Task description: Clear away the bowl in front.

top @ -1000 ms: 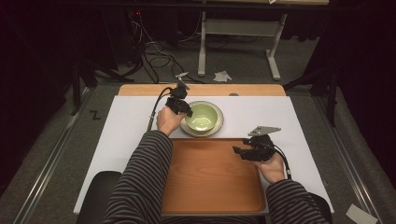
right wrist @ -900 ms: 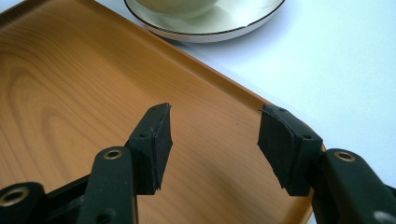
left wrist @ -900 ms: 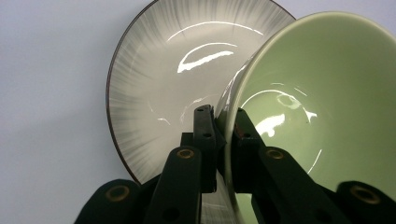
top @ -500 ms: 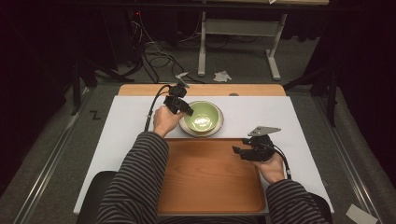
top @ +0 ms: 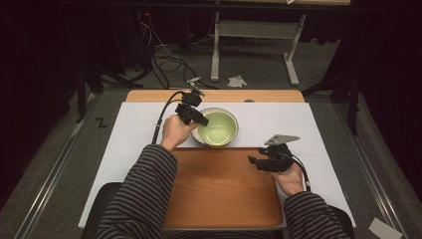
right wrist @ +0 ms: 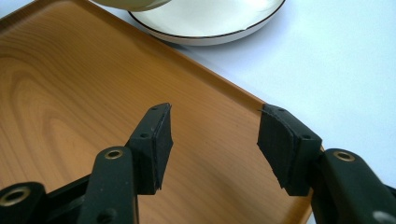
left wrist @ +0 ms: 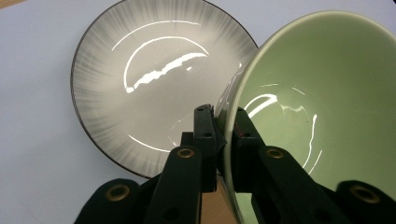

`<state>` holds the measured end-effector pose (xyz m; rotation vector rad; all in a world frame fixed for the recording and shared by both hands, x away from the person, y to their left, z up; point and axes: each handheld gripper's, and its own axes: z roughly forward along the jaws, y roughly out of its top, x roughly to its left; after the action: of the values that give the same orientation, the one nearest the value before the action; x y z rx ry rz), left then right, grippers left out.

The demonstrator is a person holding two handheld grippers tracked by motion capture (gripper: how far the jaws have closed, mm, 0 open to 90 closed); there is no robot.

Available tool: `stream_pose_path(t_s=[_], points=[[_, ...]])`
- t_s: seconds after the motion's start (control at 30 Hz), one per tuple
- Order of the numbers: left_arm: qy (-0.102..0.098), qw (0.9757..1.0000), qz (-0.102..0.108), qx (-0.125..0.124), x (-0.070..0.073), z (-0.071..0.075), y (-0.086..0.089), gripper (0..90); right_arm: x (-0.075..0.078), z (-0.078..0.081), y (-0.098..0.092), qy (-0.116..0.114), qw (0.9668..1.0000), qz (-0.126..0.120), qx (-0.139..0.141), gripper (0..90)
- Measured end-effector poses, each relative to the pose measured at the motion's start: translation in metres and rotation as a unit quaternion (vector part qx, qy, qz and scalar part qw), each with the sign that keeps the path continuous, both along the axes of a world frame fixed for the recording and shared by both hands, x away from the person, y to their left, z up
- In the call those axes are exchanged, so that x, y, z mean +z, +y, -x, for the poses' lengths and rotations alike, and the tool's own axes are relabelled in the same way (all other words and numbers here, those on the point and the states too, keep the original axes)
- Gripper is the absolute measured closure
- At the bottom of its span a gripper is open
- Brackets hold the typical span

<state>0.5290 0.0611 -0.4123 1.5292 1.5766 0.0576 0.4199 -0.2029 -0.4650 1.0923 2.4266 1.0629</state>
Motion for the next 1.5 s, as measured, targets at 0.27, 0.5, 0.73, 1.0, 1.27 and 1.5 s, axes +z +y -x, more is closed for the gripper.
stream_pose_path(t_s=[0.27, 0.5, 0.73, 1.0, 1.27, 1.5], points=[[0.004, 0.9999, 0.007, -0.007, -0.002, 0.018, 0.006, 84.3, 0.000, 0.000, -0.001, 0.007, 1.0000, 0.002, -0.003, 45.9], [-0.004, 0.9999, 0.010, -0.013, 0.006, 0.031, 0.009, 84.3, -0.001, 0.000, 0.000, 0.009, 1.0000, 0.003, -0.005, 45.9], [-0.008, 0.9995, 0.010, -0.029, 0.010, 0.043, 0.007, 84.3, -0.001, -0.001, 0.000, 0.008, 1.0000, 0.002, -0.004, 46.0], [-0.004, 0.9989, 0.004, -0.047, 0.007, 0.057, 0.003, 84.3, -0.001, -0.001, -0.001, 0.008, 1.0000, -0.002, -0.003, 46.0], [-0.004, 0.9975, -0.002, -0.071, 0.002, 0.069, 0.002, 84.3, -0.001, -0.001, -0.001, 0.011, 0.9999, 0.000, 0.002, 47.5], [0.002, 0.9964, -0.009, -0.084, -0.005, 0.078, 0.000, 84.3, 0.000, 0.000, 0.000, 0.013, 0.9999, -0.001, 0.005, 48.8]])
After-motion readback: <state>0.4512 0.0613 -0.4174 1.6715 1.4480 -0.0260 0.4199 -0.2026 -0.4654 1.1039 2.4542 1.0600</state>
